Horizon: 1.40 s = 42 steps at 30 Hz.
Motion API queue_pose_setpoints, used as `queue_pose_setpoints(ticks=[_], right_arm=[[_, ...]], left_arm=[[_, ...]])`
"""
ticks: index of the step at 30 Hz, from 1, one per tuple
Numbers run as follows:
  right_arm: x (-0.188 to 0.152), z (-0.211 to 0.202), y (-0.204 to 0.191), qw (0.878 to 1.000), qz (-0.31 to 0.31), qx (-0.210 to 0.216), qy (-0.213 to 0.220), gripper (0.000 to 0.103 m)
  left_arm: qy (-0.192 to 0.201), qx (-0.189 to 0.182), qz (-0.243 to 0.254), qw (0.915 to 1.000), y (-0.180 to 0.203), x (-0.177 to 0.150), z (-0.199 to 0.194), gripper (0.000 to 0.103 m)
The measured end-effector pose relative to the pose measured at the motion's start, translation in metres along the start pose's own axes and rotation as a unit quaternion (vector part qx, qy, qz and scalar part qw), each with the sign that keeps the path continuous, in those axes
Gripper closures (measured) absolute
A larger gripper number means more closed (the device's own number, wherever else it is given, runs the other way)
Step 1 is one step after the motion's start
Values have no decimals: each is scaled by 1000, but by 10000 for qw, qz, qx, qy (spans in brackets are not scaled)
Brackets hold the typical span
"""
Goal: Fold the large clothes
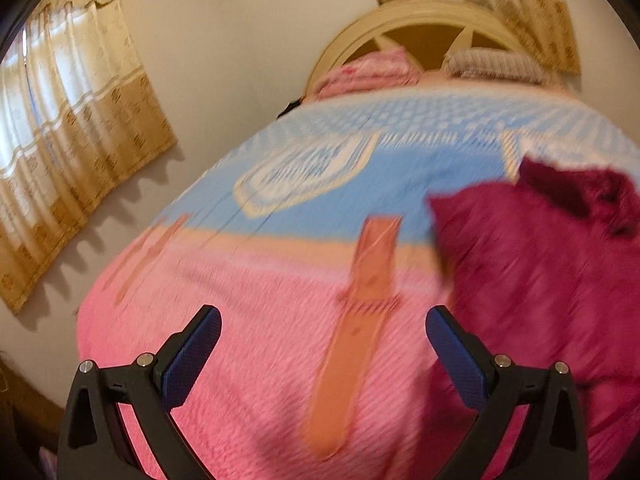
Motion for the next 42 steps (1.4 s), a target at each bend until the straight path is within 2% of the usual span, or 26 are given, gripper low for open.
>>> queue_pose_setpoints(ticks=[2, 4, 8, 10, 11, 14, 17, 21, 26, 35, 39, 42], right_arm=[[11, -13, 6, 9994, 252, 5, 255, 62], [25, -15, -4, 9990, 240, 121, 369, 74], [42, 4, -36, 9977, 132, 608, 281, 75], [42, 23, -51, 9973, 32, 730, 115, 75], [41, 33, -58, 9972, -57, 745, 6, 75], [33, 59, -67, 9974, -219, 657, -205, 75], [19, 73, -74, 9968, -353, 644, -320, 77], [-1, 76, -84, 9960, -725, 467, -224, 77], [-6, 80, -82, 9955, -750, 447, -356, 77], [-8, 78, -86, 9954, -857, 328, -289, 78], [1, 51, -76, 9964, -750, 393, -93, 75], [9, 29, -64, 9974, -540, 464, 131, 74]], left_arm=[[158, -265, -50, 9995, 18, 20, -5, 1], [262, -442, -40, 9987, 40, 35, -3, 1], [40, -719, 99, 9974, 82, 42, 18, 1], [-70, -671, 242, 9974, 96, 36, 32, 1], [-175, -523, 441, 9975, 106, 27, 46, 1], [-552, -60, 763, 9955, 107, 2, 85, 1], [-757, -340, 516, 9952, 97, -12, 106, 1], [-779, -437, 423, 9951, 95, -13, 107, 1], [-781, -508, 356, 9950, 93, -15, 107, 1], [-764, -543, 324, 9951, 85, -12, 99, 1], [-590, -736, 82, 9955, 59, 6, 77, 1], [-288, -581, 1, 9979, 37, 27, 67, 1]])
Point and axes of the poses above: each gripper's, at about its wrist camera, not at the fingertips, and z roughly the way its jaws point, y to its right, x to its top, the point moved 2 cm from there along z, roughly the way its jaws point, and after that the axes turned 13 degrees about -x, right-handed, at the moved point
